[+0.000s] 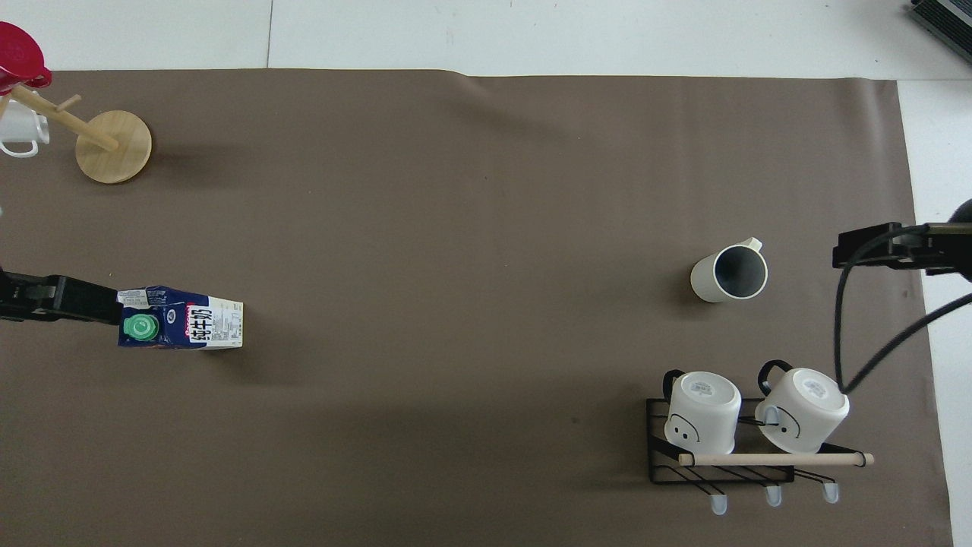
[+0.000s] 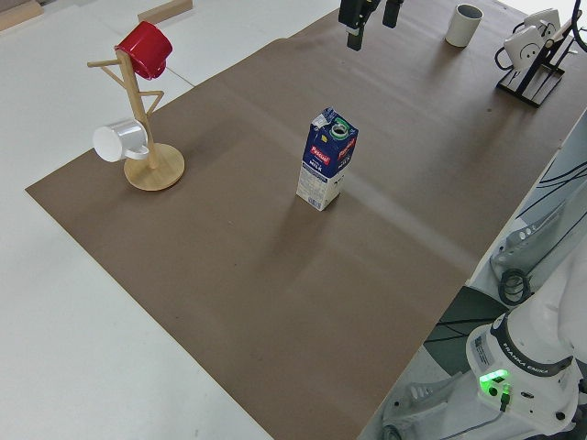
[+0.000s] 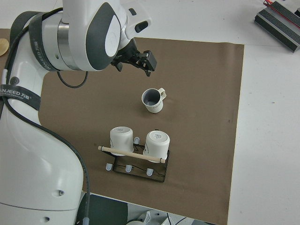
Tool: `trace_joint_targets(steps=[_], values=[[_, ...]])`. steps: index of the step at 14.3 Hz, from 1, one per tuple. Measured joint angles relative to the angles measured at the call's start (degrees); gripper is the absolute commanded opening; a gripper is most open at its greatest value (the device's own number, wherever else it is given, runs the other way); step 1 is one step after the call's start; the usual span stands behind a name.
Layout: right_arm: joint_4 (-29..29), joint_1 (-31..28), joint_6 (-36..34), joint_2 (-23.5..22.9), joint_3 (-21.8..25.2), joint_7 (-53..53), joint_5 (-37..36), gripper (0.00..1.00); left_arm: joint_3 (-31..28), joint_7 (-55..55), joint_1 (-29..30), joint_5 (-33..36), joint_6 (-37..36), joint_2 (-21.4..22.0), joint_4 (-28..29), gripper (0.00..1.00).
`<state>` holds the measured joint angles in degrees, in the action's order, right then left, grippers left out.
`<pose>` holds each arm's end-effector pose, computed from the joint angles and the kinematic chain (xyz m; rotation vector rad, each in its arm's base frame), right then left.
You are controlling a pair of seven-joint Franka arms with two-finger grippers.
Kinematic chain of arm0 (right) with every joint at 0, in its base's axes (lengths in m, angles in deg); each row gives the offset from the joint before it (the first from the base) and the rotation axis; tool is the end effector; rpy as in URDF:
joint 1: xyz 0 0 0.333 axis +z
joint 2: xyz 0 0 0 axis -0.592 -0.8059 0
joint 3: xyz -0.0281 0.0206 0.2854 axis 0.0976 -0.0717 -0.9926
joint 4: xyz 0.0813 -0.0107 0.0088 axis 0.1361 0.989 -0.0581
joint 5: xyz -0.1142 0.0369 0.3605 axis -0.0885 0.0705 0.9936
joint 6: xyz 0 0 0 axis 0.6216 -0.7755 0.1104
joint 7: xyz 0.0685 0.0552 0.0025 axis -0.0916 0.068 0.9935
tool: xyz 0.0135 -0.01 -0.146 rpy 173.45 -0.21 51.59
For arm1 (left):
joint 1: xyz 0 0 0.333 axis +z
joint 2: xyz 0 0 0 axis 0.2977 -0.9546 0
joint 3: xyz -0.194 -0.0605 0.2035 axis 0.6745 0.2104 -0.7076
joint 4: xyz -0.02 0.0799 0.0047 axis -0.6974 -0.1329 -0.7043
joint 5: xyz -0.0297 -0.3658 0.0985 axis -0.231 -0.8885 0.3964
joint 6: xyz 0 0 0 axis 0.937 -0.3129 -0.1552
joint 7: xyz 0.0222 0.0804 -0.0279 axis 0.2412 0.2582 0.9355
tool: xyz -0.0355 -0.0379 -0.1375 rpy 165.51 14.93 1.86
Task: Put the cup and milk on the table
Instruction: 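Reach the right gripper toward the white mug with dark interior, then grasp the white mug with the right gripper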
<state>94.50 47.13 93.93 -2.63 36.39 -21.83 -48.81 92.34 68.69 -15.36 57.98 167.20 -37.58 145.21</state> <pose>0.5290 0.0205 0.5621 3.1117 -0.1596 0.0975 0.4842 -0.0509 0.5809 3.1220 -0.1542 -0.1190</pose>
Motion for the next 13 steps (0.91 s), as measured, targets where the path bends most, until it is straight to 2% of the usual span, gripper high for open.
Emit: trace_joint_targets(steps=[4,7,10,13], values=[[5.5,2.2,7.3,-2.6,-0.2,-2.7,0.0,1.0,0.0,0.0,0.0,0.0,0.0,0.0,0.0,1.0],[7.6,2.1,11.8,-6.6,-0.1,-3.0,0.0,1.0,-0.1,0.0,0.0,0.0,0.0,0.0,0.0,1.0],[11.9,2.0,20.2,-10.3,0.0,-3.8,0.0,1.0,0.0,0.0,0.0,0.0,0.0,0.0,0.0,1.0],[15.3,1.9,24.5,-11.6,0.0,-4.2,0.0,1.0,0.0,0.0,0.0,0.0,0.0,0.0,0.0,1.0]])
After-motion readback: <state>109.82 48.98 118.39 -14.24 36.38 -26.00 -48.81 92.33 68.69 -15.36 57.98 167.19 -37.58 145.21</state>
